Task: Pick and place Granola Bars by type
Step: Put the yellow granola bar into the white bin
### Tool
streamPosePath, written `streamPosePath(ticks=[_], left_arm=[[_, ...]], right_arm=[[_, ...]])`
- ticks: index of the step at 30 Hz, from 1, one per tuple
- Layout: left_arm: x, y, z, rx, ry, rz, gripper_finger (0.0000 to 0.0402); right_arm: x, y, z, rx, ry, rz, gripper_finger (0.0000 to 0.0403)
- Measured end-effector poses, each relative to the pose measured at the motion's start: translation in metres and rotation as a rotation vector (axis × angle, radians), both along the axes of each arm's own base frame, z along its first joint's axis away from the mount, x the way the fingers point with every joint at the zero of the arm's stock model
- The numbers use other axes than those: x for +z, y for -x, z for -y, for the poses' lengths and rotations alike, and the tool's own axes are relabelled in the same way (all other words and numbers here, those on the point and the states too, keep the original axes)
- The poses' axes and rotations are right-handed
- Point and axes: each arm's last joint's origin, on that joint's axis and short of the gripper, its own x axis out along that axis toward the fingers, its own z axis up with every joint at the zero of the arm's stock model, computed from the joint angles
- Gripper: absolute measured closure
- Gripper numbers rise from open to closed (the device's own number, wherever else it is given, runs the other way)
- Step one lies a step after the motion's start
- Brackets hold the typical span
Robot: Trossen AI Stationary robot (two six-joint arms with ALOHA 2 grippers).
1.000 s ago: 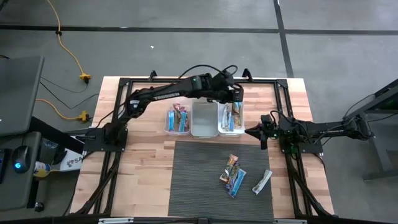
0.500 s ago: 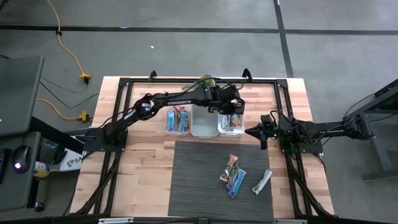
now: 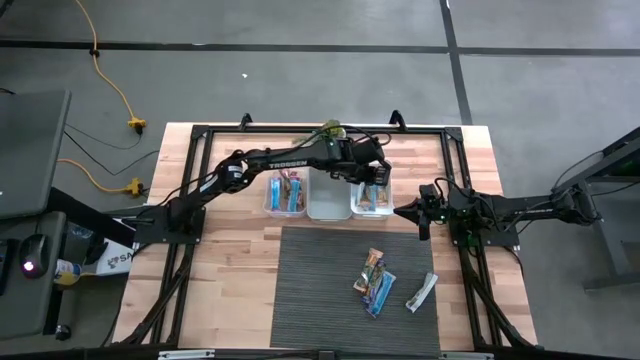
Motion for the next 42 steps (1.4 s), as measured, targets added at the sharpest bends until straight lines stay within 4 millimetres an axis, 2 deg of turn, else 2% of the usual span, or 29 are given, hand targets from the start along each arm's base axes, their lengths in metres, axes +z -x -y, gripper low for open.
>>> streamPosePath(ticks=[5,8,14,19,23,27,34,42], left_arm=[[0.000,0.000,0.000,-0.033,-0.025,-0.004,0.0225],[0.003,-0.001,-0.001,-0.044,-0.039,0.015,0.0206],[0.041,0.006,0.000,-0.118,-0.064,0.145,0.0202],[0.073,0.012,0.017,-0.226,-0.085,0.249,0.0202],[0.097,0.021,0.038,-0.308,-0.090,0.296,0.0202],[0.109,0.024,0.067,-0.441,-0.045,0.334,0.0202],[0.112,0.027,0.136,-0.713,0.039,0.366,0.0202],[0.112,0.036,0.203,-0.838,0.049,0.366,0.0202]], right_arm=[[0.000,0.000,0.000,0.000,0.000,0.000,0.0402],[0.000,0.000,0.000,0.000,0.000,0.000,0.0402],[0.000,0.000,0.000,0.000,0.000,0.000,0.0402],[0.000,0.000,0.000,0.000,0.000,0.002,0.0402],[0.000,0.000,0.000,0.000,0.000,0.003,0.0402],[0.000,0.000,0.000,0.000,0.000,0.004,0.0402],[0.000,0.000,0.000,0.000,0.000,0.003,0.0402],[0.000,0.000,0.000,0.000,0.000,0.003,0.0402]])
